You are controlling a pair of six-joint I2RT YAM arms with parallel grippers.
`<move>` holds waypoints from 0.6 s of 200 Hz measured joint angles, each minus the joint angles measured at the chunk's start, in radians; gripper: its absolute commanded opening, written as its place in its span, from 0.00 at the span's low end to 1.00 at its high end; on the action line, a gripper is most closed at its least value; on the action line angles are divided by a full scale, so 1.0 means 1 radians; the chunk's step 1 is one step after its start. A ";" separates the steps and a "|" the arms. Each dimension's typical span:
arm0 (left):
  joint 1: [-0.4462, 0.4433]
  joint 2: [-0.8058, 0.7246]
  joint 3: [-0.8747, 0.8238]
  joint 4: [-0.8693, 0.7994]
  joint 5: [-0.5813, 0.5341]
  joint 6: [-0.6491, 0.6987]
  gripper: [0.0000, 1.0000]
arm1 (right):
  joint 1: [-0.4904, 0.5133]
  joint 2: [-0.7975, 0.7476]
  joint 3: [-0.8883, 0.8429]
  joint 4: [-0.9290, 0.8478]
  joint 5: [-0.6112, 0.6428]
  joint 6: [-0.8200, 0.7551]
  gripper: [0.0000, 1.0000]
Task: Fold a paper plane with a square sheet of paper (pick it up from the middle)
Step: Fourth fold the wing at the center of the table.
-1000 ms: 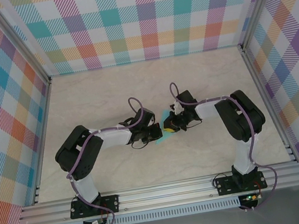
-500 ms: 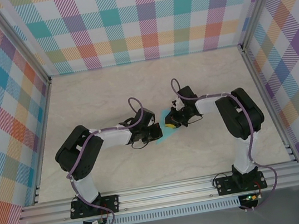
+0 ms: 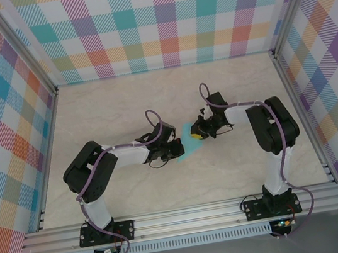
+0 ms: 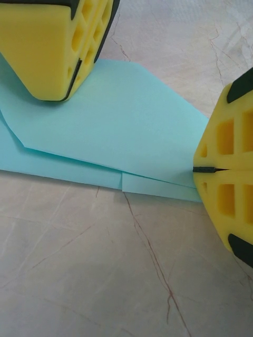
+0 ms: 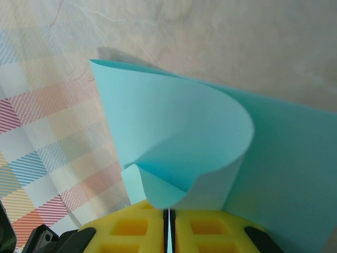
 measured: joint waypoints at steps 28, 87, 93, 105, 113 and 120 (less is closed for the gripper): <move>0.000 0.000 0.000 0.000 0.002 0.000 0.01 | -0.013 0.003 0.016 -0.009 0.026 -0.002 0.13; 0.000 0.000 0.000 0.000 0.002 0.000 0.02 | -0.039 0.003 0.084 -0.064 0.097 -0.042 0.14; 0.000 0.000 0.000 0.000 0.002 0.000 0.01 | -0.042 0.003 0.097 -0.073 0.105 -0.048 0.14; 0.000 0.000 0.000 0.000 0.002 0.000 0.02 | -0.050 0.007 0.117 -0.079 0.116 -0.057 0.14; 0.000 0.000 0.000 0.000 0.002 0.001 0.01 | -0.055 0.012 0.126 -0.080 0.121 -0.061 0.14; 0.000 0.000 0.000 0.000 0.002 0.001 0.01 | -0.060 0.017 0.132 -0.080 0.126 -0.065 0.14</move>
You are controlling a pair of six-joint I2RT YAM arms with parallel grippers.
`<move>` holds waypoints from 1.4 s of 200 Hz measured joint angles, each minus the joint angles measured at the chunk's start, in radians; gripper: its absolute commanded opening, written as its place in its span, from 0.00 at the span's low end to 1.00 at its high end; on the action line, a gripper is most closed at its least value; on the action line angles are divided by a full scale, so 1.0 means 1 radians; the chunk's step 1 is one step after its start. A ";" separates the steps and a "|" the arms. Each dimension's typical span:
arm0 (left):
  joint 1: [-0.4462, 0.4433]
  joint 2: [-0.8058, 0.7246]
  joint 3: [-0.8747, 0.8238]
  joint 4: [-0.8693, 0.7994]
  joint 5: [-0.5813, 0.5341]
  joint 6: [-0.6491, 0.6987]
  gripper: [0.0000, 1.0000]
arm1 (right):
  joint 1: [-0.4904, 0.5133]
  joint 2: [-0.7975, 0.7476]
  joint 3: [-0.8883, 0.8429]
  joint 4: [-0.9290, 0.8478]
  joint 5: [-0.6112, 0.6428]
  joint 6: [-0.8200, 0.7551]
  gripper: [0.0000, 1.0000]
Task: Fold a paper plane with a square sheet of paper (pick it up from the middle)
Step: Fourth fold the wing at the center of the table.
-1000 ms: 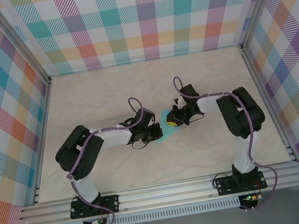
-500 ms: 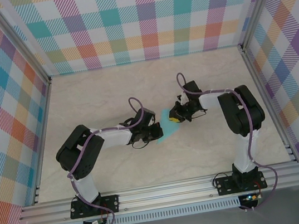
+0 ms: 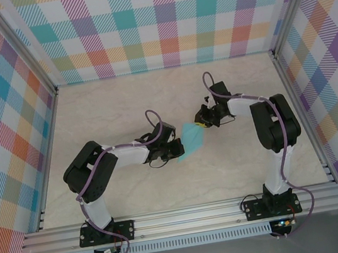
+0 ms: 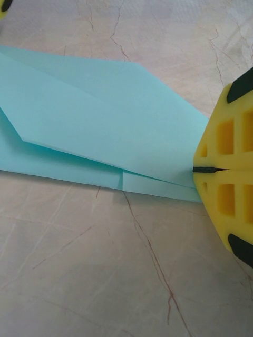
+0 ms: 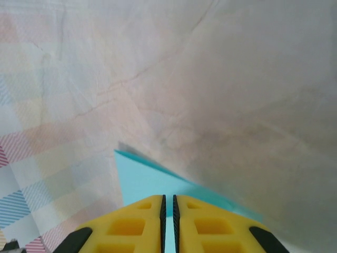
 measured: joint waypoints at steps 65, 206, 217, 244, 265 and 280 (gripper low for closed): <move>0.000 0.000 0.000 0.000 0.000 0.000 0.01 | -0.024 -0.027 0.004 -0.050 -0.007 -0.016 0.15; 0.000 0.001 0.000 0.000 0.005 0.002 0.01 | 0.032 0.018 -0.026 -0.018 -0.024 -0.038 0.10; 0.000 0.001 0.000 0.000 0.005 0.003 0.01 | 0.027 0.026 -0.016 -0.024 -0.027 -0.042 0.10; 0.000 0.001 0.000 0.000 0.005 0.003 0.01 | 0.018 0.037 -0.008 -0.031 -0.048 -0.042 0.10; 0.000 0.002 0.000 0.001 0.006 0.003 0.00 | 0.012 0.039 -0.008 -0.029 -0.059 -0.042 0.11; 0.000 0.003 -0.001 0.004 0.007 0.003 0.00 | 0.010 0.040 -0.009 -0.024 -0.063 -0.042 0.11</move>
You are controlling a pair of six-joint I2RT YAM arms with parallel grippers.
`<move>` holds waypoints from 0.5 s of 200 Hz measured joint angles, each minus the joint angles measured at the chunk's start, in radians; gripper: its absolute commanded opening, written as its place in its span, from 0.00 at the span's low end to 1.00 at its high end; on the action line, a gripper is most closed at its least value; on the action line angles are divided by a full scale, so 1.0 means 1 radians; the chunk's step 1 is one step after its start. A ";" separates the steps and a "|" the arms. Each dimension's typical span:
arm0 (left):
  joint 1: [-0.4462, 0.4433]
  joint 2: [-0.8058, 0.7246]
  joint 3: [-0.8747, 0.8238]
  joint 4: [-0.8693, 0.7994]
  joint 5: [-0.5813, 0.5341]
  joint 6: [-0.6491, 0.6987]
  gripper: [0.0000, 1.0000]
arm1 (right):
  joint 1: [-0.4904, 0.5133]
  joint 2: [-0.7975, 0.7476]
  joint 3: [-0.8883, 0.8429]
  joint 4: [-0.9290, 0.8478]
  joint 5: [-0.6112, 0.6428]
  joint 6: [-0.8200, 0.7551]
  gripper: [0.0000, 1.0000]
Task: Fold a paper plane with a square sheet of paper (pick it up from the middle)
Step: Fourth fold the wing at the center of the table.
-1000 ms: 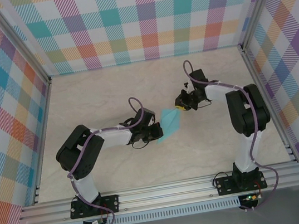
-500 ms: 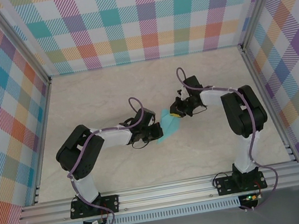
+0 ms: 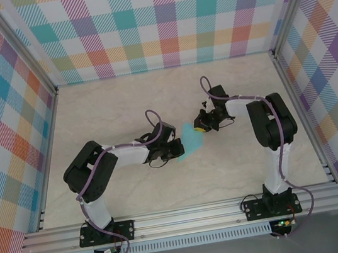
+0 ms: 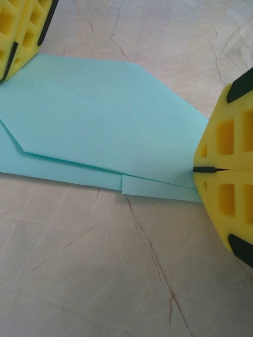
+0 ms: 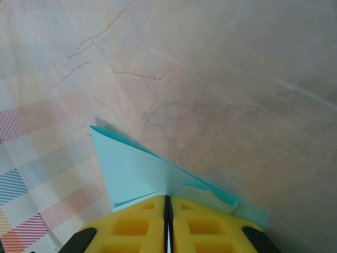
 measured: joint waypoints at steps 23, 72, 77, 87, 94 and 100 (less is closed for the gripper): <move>0.000 0.002 0.000 0.003 0.000 0.000 0.00 | -0.012 0.001 0.000 0.018 0.006 0.000 0.11; 0.000 0.002 0.000 0.003 0.000 0.001 0.00 | -0.032 0.002 0.001 0.035 0.029 -0.015 0.12; 0.000 0.002 0.000 0.003 0.000 0.001 0.00 | -0.032 0.002 0.001 0.035 0.029 -0.017 0.11; 0.000 0.002 0.000 0.003 0.000 0.001 0.00 | -0.032 0.003 0.002 0.034 0.031 -0.020 0.11; 0.000 0.002 0.000 0.003 0.000 0.001 0.01 | -0.032 0.003 0.003 0.033 0.032 -0.022 0.11; 0.000 0.002 0.000 0.003 0.000 0.001 0.00 | -0.032 0.003 0.003 0.033 0.032 -0.023 0.11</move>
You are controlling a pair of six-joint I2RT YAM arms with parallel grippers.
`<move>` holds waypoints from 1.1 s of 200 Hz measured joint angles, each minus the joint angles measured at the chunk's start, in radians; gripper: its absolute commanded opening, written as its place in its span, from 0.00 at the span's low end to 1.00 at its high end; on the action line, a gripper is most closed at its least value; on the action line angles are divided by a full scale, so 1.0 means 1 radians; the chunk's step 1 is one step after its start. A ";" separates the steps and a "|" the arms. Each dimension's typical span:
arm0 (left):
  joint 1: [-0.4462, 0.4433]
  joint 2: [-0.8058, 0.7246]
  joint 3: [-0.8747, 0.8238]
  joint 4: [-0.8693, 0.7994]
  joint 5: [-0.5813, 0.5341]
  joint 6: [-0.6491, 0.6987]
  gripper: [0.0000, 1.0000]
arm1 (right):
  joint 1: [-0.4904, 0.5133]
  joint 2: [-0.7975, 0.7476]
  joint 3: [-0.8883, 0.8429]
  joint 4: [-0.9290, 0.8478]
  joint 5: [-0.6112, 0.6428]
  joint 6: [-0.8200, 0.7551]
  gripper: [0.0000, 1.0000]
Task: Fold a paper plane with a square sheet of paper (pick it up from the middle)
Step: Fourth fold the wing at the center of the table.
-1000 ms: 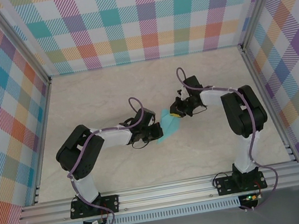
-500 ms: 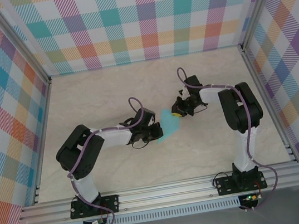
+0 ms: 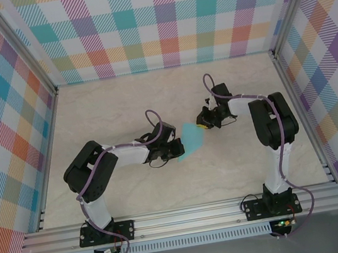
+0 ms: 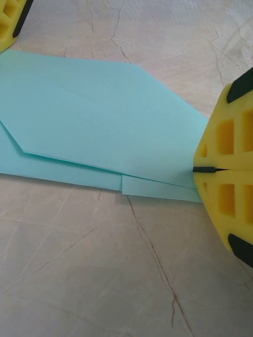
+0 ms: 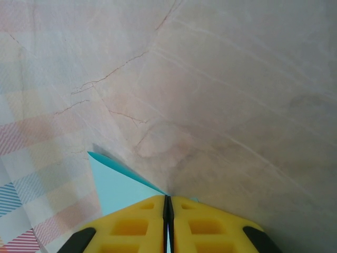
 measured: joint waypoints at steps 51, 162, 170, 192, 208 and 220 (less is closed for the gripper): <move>0.000 0.000 0.000 0.000 0.000 0.000 0.00 | -0.002 0.000 0.002 0.000 0.002 -0.002 0.12; 0.001 0.000 0.000 0.000 0.005 0.000 0.00 | -0.039 -0.107 -0.003 -0.014 0.080 -0.029 0.14; 0.001 0.000 0.000 0.000 0.005 0.000 0.00 | -0.039 -0.136 -0.012 -0.009 0.062 -0.026 0.14; 0.001 0.000 0.000 0.001 0.006 0.000 0.01 | -0.026 -0.187 -0.040 0.024 0.008 -0.010 0.14; 0.001 0.000 0.000 0.001 0.007 0.000 0.01 | 0.007 -0.193 -0.071 0.051 -0.018 0.009 0.13; 0.001 0.000 0.000 0.001 0.007 0.000 0.01 | 0.040 -0.192 -0.099 0.064 -0.030 0.025 0.13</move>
